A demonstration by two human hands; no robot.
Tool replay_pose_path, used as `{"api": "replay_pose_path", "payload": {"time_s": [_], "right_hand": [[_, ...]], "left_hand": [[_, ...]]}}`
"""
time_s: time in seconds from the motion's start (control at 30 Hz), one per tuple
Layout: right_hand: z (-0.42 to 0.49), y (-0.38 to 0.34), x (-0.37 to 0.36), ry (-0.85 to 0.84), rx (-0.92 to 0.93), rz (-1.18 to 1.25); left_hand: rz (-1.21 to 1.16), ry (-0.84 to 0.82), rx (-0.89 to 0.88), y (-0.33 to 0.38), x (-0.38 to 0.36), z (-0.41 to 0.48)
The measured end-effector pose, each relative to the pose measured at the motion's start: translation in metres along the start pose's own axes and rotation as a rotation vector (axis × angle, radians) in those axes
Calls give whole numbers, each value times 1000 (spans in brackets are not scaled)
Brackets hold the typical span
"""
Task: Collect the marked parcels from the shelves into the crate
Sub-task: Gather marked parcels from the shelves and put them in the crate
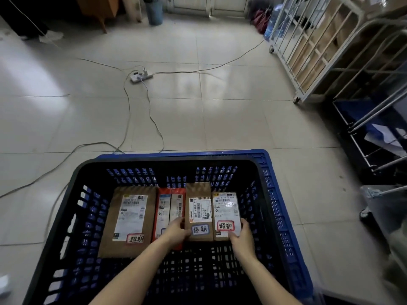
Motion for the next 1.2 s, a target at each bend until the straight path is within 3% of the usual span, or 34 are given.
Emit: {"api": "replay_pose_path", "payload": {"time_s": [0.27, 0.57, 0.87, 1.2], "right_hand": [[23, 16, -14, 21, -48, -57], [44, 28, -27, 6, -73, -74], [35, 17, -28, -34, 66, -317], [-9, -17, -3, -4, 285, -465]], "left_hand": [[314, 104, -93, -9, -14, 9], [401, 218, -139, -9, -27, 15], [452, 201, -182, -3, -18, 7], [806, 277, -281, 25, 15, -31]]}}
Point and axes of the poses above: each hand's wrist, its own z-axis towards the middle knuckle, its own x-axis out of the back of the hand, y = z × x, the point moved 1 cm from there along z, towards the middle knuckle, and after that the axes turned 3 degrees about y, right-handed, at the moved point
